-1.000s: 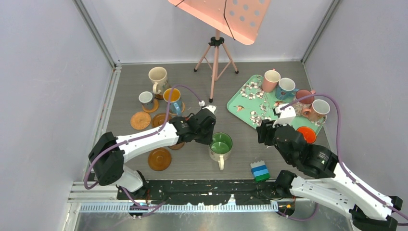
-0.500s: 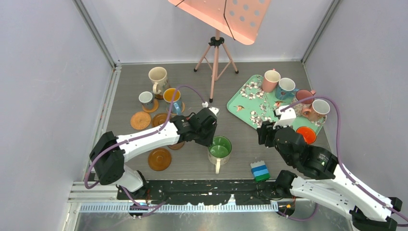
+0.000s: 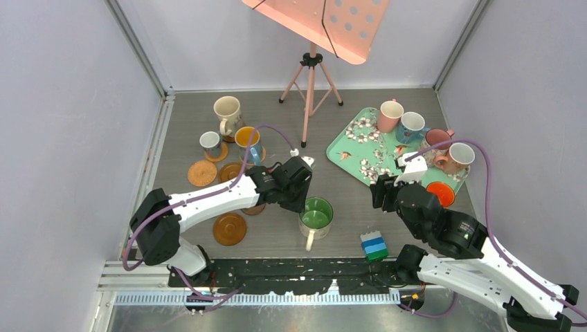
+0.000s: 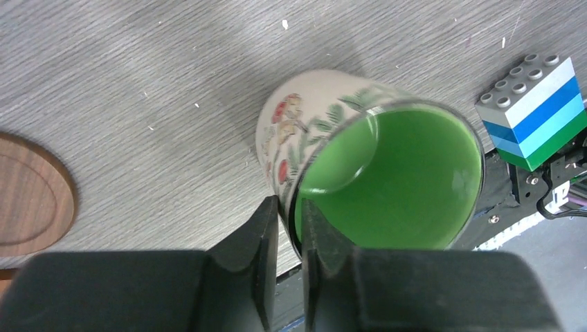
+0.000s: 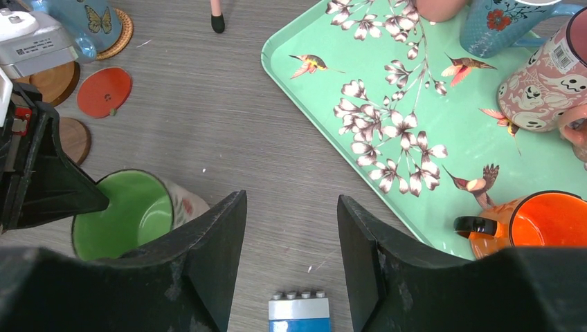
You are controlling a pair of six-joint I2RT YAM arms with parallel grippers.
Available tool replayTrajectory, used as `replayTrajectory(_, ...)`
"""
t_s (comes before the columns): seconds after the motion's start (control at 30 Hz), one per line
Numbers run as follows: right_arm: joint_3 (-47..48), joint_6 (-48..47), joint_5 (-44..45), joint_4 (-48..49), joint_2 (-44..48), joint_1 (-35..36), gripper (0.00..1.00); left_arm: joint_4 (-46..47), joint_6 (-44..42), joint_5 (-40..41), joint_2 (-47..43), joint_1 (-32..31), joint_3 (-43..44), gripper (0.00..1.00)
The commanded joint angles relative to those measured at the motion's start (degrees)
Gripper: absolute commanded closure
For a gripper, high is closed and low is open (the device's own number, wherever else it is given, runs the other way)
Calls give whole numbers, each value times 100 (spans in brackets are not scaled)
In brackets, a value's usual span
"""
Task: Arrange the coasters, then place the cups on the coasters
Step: Pick up the cup at the center of the board, then place the cup on the coaster.
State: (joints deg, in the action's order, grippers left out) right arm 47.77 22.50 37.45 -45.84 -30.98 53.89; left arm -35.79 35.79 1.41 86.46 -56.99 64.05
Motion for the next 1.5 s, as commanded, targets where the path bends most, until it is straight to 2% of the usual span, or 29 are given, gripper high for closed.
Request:
replayTrajectory(0.0, 7, -70, 115, 205, 46, -6, 42, -93, -53, -75, -164, -19, -11, 91)
replayTrajectory(0.1, 13, -70, 97, 201, 48, -10, 42, -167, -95, -102, -294, 63, 19, 100)
replayTrajectory(0.33, 1, -63, 86, 139, 145, -10, 42, -541, -105, 46, -1011, 508, -73, 100)
replayTrajectory(0.6, -26, -26, 78, 120, 188, -10, 41, -780, 335, 136, -2269, 1638, -622, 100)
replayTrajectory(0.8, -17, -3, 73, 128, 149, -6, 39, -1243, 561, 840, -3155, 2400, -779, 100)
replayTrajectory(0.87, -9, 15, 77, 121, 131, -7, 36, -1367, 665, 939, -3398, 2735, -822, 100)
replayTrajectory(1.13, -3, 92, 80, 118, 146, -10, 3, -1704, 932, 1274, -4108, 4281, -941, 100)
replayTrajectory(1.2, -4, 110, 77, 104, 142, -10, 1, -1780, 953, 1376, -4187, 4669, -917, 100)
replayTrajectory(1.47, 27, 156, 18, 53, 92, -10, 5, -1615, 1258, 1346, -4109, 6210, -826, 100)
